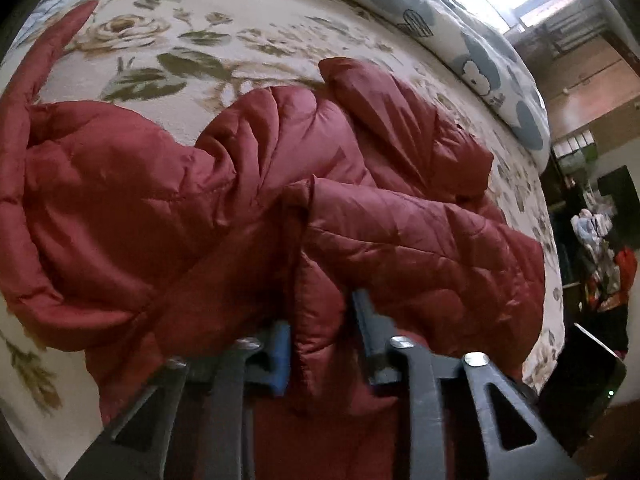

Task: Fold large clothes

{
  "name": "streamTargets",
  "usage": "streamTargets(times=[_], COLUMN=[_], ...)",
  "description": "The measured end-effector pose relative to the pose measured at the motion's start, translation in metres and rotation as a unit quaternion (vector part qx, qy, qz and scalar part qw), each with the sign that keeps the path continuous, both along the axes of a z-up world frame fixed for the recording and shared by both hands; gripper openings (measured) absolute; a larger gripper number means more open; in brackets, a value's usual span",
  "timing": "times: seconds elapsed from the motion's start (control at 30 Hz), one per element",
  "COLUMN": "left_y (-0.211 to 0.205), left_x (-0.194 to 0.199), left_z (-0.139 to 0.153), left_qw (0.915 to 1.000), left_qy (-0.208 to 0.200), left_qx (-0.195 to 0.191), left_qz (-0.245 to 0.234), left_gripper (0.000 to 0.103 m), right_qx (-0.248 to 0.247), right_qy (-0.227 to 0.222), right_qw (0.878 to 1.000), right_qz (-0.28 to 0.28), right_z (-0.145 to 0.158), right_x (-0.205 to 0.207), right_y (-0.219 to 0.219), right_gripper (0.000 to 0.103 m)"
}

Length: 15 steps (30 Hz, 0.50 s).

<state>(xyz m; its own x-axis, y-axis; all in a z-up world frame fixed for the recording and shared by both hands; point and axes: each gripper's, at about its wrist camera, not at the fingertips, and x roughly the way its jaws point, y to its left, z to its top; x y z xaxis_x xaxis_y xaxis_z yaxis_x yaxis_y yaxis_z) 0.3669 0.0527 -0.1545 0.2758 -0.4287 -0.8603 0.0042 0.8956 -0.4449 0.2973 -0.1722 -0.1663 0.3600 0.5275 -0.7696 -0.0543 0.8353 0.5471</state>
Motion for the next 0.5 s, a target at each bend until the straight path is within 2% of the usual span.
streamTargets(times=[0.03,0.17,0.3,0.37,0.43,0.5], left_y=[0.001,0.011,0.013,0.007,0.005,0.0], left_x=[0.0,-0.008,-0.01,-0.012,-0.025,-0.031], left_z=[0.0,0.003,0.008,0.007,0.008,0.01], left_qw=[0.9999,0.9983,0.9942,0.9896,0.9871,0.9847], left_qy=[-0.01,-0.037,-0.061,-0.075,-0.078,-0.083], left_qx=[0.006,0.045,0.088,0.122,0.139,0.152], left_qz=[-0.001,0.002,0.001,-0.007,-0.015,-0.018], left_gripper=[0.021,0.018,0.018,0.018,0.018,0.021], right_qx=[0.001,-0.009,-0.085,-0.134,-0.171,-0.186], right_qy=[-0.002,-0.018,-0.06,-0.072,-0.07,-0.046], right_qw=[1.0,0.998,0.988,0.979,0.973,0.973], right_qz=[-0.01,-0.054,-0.113,-0.135,-0.139,-0.129], right_z=[0.005,0.024,0.055,0.064,0.061,0.045], right_x=[-0.009,-0.028,-0.033,-0.027,-0.017,-0.003], right_y=[-0.007,-0.039,-0.074,-0.087,-0.092,-0.095], right_gripper=[0.049,0.051,0.051,0.063,0.065,0.064])
